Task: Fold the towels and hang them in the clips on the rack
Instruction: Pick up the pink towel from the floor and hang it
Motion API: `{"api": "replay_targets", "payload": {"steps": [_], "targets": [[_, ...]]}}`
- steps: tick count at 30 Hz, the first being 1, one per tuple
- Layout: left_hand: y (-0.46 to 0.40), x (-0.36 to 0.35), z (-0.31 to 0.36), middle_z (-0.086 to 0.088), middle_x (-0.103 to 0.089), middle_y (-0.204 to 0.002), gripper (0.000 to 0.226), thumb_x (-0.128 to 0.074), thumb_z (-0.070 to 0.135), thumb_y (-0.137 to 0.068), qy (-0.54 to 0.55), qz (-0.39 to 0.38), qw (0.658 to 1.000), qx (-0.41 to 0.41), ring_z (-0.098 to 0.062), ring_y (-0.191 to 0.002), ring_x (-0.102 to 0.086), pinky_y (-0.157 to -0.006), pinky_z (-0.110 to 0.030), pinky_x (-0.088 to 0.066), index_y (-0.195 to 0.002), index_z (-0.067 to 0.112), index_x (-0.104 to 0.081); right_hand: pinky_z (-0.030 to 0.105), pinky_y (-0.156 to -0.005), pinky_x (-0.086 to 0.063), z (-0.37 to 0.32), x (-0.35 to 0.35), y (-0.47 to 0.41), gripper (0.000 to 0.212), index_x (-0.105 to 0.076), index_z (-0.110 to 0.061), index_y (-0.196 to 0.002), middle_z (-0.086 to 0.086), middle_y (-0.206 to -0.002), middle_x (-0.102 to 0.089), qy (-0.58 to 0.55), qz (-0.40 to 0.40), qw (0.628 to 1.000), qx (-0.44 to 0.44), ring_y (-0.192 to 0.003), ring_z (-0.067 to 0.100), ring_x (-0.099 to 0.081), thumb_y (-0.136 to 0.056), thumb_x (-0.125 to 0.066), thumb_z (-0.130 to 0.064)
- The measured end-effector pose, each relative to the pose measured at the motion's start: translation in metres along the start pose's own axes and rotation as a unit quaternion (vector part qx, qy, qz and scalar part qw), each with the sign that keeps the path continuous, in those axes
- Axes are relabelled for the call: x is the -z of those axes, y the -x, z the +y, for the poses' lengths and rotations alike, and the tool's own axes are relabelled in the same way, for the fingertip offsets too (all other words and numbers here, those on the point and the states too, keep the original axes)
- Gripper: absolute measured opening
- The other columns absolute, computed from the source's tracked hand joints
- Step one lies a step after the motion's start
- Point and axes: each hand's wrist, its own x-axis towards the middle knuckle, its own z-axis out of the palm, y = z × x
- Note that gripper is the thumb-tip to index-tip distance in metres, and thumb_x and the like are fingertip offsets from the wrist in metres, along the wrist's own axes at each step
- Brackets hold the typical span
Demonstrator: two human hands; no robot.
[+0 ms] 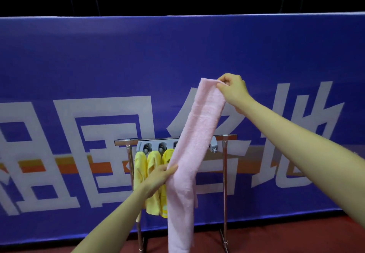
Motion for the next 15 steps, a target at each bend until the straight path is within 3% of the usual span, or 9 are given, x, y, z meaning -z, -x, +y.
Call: {"api": "replay_targets", "payload": {"steps": [5, 9, 15], "targets": [[-0.003, 0.032, 0.033, -0.01, -0.074, -0.096, 0.028, -0.055, 0.031, -0.095, -0.016, 0.064, 0.997, -0.04, -0.022, -0.09, -0.07, -0.087, -0.041, -0.055, -0.101, 0.01, -0.072, 0.028, -0.059, -0.039, 0.03, 0.005, 0.001, 0.019, -0.062, -0.002, -0.096, 0.009, -0.093, -0.059, 0.092, -0.034, 0.995, -0.035, -0.082, 0.021, -0.052, -0.088, -0.046, -0.009], [-0.005, 0.053, 0.077, 0.0, -0.074, -0.099, 0.026, -0.054, 0.034, -0.095, -0.07, 0.047, 0.992, -0.092, -0.013, -0.093, -0.07, -0.08, -0.029, -0.055, -0.107, 0.018, -0.07, 0.034, -0.064, -0.042, 0.05, 0.006, 0.009, 0.016, -0.063, 0.001, -0.092, 0.013, -0.085, -0.061, 0.178, -0.112, 0.977, -0.039, -0.079, 0.026, -0.055, -0.086, -0.05, -0.006], [-0.009, 0.079, 0.158, 0.002, -0.061, -0.072, 0.025, -0.059, 0.034, -0.092, -0.185, 0.062, 0.969, -0.154, -0.006, -0.063, -0.056, -0.061, -0.024, -0.047, -0.083, 0.01, -0.062, 0.028, -0.056, -0.044, 0.067, -0.002, 0.022, 0.007, -0.066, 0.003, -0.078, 0.015, -0.068, -0.055, 0.219, -0.282, 0.926, -0.123, -0.058, 0.022, -0.05, -0.078, -0.061, -0.002]]}}
